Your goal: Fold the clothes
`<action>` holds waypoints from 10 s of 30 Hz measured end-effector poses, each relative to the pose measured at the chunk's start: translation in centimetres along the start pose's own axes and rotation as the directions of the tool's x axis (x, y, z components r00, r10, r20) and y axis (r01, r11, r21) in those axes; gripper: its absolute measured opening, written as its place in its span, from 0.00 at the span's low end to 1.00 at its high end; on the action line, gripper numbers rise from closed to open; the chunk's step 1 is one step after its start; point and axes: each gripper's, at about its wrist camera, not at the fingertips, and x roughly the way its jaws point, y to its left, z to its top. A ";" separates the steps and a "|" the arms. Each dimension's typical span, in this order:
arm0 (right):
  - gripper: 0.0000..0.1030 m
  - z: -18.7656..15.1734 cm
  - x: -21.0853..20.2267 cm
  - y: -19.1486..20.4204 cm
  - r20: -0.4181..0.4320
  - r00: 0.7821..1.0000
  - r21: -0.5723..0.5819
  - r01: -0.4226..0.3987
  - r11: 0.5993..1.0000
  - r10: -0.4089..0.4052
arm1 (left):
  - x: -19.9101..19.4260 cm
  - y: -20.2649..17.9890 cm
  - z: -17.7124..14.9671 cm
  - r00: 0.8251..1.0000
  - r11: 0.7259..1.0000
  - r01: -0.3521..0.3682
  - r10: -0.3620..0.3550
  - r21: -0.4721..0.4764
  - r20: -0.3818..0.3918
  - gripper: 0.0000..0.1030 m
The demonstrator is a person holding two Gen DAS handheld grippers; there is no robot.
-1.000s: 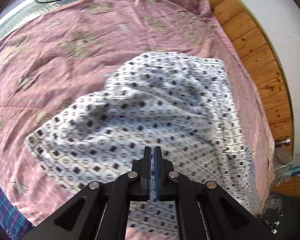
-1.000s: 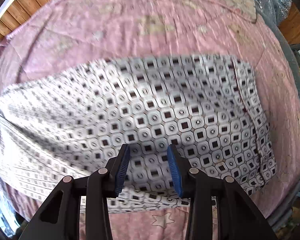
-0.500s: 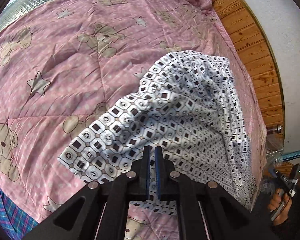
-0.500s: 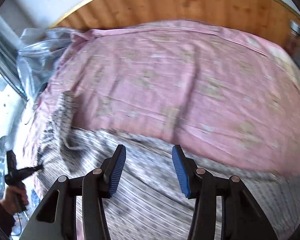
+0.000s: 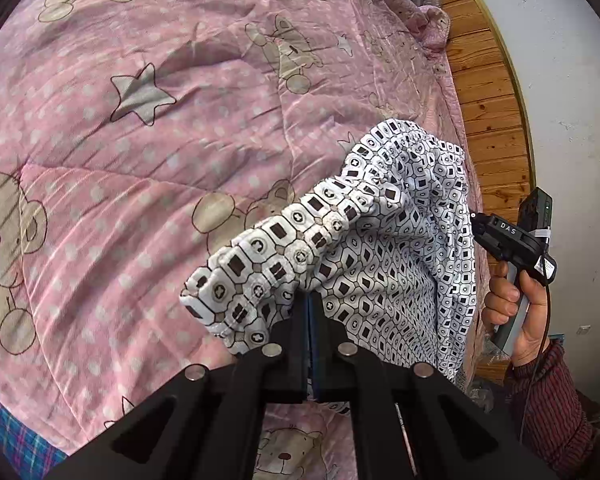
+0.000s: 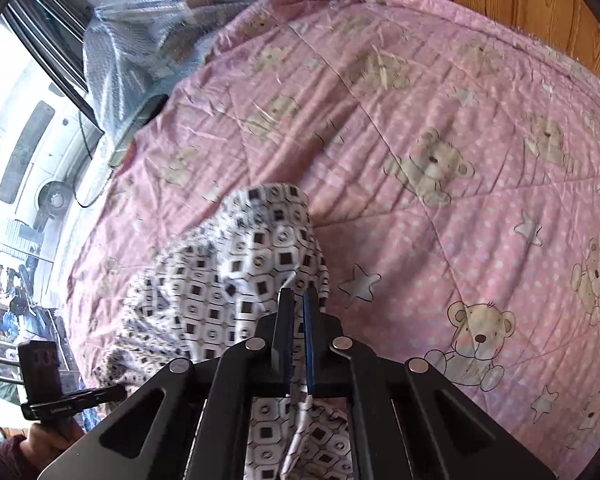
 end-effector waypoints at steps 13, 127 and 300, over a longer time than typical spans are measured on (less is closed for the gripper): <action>0.03 -4.0 3.2 -0.5 -0.076 0.995 0.009 0.063 0.998 -0.062 | 0.1 0.0 0.5 0.999 1.000 0.003 -0.002 0.028 -0.046 0.02; 0.52 -56.1 -30.6 -30.0 0.148 0.858 0.983 -0.183 -0.023 -0.492 | -3.6 -5.0 1.4 1.000 0.967 -0.014 0.018 0.256 -0.013 0.01; 0.08 -1.7 1.4 2.9 -0.162 0.948 -0.161 0.249 0.955 -0.275 | 7.7 -9.2 -8.7 0.929 0.930 0.119 0.020 0.348 -0.371 0.05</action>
